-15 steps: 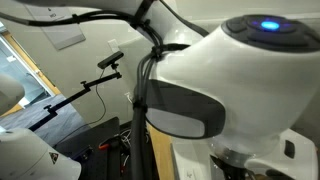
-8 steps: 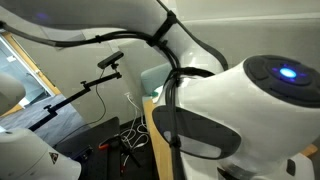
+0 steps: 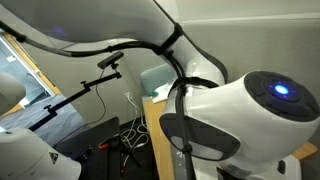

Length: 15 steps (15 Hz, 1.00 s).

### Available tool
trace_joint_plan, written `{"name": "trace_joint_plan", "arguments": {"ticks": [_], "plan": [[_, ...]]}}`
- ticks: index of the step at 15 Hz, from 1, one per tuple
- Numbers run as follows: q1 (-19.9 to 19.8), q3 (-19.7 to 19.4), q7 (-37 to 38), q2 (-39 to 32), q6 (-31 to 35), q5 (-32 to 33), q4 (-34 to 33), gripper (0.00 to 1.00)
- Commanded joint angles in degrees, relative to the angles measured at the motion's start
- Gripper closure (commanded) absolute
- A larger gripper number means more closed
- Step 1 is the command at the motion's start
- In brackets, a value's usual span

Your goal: Wipe the counter with the white cloth, then unfold the gray cloth

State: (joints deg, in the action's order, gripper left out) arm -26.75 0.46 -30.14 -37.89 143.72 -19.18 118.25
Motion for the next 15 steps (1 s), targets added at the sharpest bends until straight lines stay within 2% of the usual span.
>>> {"name": "trace_joint_plan", "arguments": {"ticks": [1, 9, 10, 11, 12, 15], "plan": [[-1.74, 2.51, -1.34, -1.33, 2.64, -1.45, -0.82, 0.00], [-3.45, 5.26, -0.82, -4.47, 4.71, -1.39, -2.98, 0.00], [-3.68, 5.57, -0.89, -4.82, 4.87, -1.50, -3.25, 0.25], [-3.87, 5.81, -0.95, -5.10, 4.95, -1.46, -3.47, 0.26], [-4.06, 6.06, -0.95, -5.37, 5.00, -1.45, -3.70, 0.32], [-4.44, 6.36, -0.81, -5.86, 4.92, -1.42, -4.29, 0.58]]}}
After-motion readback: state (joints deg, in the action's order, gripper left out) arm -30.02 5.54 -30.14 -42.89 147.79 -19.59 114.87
